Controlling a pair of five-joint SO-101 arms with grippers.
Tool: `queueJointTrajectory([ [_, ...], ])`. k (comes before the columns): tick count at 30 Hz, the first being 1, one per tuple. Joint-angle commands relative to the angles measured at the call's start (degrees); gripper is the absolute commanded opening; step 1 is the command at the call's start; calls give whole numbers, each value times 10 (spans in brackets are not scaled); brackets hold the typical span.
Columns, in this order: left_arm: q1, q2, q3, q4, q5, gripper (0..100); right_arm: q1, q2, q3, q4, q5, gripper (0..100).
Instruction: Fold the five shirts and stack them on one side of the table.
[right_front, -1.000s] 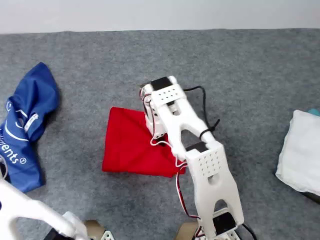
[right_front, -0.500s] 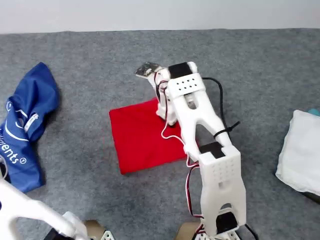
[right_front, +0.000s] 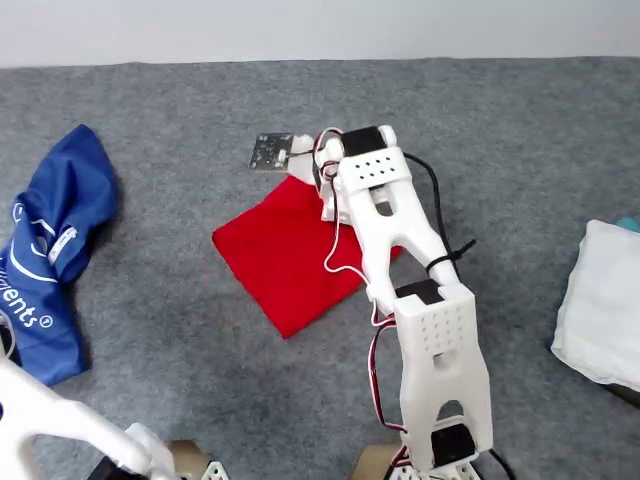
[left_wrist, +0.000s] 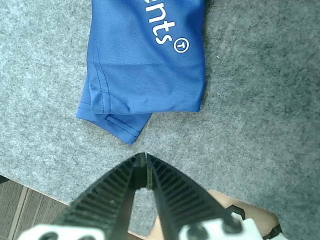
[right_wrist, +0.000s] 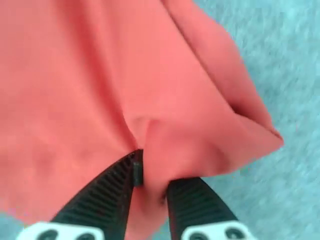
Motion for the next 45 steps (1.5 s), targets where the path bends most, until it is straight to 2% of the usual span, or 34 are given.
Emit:
queueJointTrajectory([
  [1,4,-17,-7,-2,-6,6,-16,-7,-33,-48,18,9],
  [4,4,-17,-7,-2,-6,6,-27,-2,-33,-73,18,20],
  [6,4,-17,-7,-2,-6,6,-28,-3,-33,-76,1,80],
  [10,4,-17,-7,-2,-12,6,-20,-3,-66,-94,-178,191],
  [14,2,-18,-7,-2,-37,6,-10,-3,-111,-87,-321,209],
  [24,4,-17,-7,-5,-42,6,-2,0,-259,111,-597,210],
  [30,4,-17,-7,-5,-40,6,-7,1,-273,171,-897,211],
  [38,4,-17,-4,-3,-40,6,-68,13,-273,223,-1043,232],
  [45,3,-17,-4,-3,-40,6,-107,79,-273,233,-1102,522],
])
